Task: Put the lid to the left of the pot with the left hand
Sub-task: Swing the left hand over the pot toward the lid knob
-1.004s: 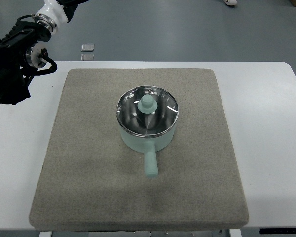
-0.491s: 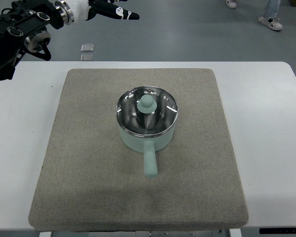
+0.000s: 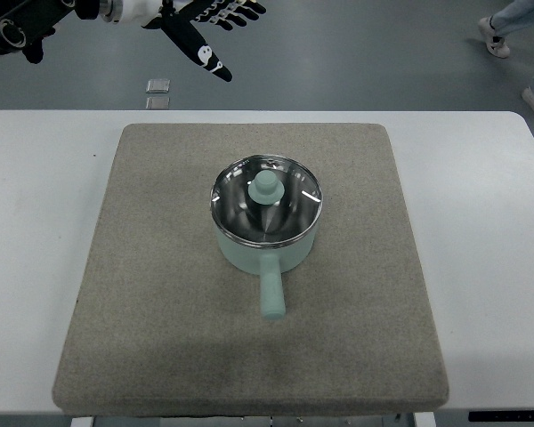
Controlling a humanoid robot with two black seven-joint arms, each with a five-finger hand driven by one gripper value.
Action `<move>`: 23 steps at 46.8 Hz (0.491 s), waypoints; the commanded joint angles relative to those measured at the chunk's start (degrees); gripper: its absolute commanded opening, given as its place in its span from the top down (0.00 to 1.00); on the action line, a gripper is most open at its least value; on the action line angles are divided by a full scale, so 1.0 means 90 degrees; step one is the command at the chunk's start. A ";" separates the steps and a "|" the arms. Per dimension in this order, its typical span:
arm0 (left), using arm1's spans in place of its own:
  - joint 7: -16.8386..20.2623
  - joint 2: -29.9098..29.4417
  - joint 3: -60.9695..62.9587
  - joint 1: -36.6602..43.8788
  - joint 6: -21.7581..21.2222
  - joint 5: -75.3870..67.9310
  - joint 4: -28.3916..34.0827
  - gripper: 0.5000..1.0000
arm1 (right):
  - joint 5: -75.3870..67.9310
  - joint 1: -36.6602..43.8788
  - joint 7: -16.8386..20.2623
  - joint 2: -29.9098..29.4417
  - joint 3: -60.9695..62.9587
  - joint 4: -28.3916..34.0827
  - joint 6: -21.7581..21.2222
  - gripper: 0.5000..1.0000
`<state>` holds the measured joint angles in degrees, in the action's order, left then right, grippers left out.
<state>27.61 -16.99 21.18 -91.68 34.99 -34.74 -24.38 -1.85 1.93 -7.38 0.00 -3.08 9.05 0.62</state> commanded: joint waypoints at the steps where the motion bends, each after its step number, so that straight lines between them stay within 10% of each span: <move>1: 0.0047 0.0003 0.0001 -0.0047 0.0002 -0.0377 -0.0036 0.01 | 0.0000 0.0000 0.0000 0.0000 0.0000 0.0000 0.0000 0.15; 23: 0.0369 0.0140 0.0010 -0.0292 0.0002 -0.0544 -0.0836 0.01 | 0.0000 0.0000 0.0000 0.0000 0.0000 0.0000 0.0000 0.15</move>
<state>30.27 -15.79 21.22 -94.28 35.00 -39.32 -31.77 -1.85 1.92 -7.38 0.00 -3.08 9.05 0.62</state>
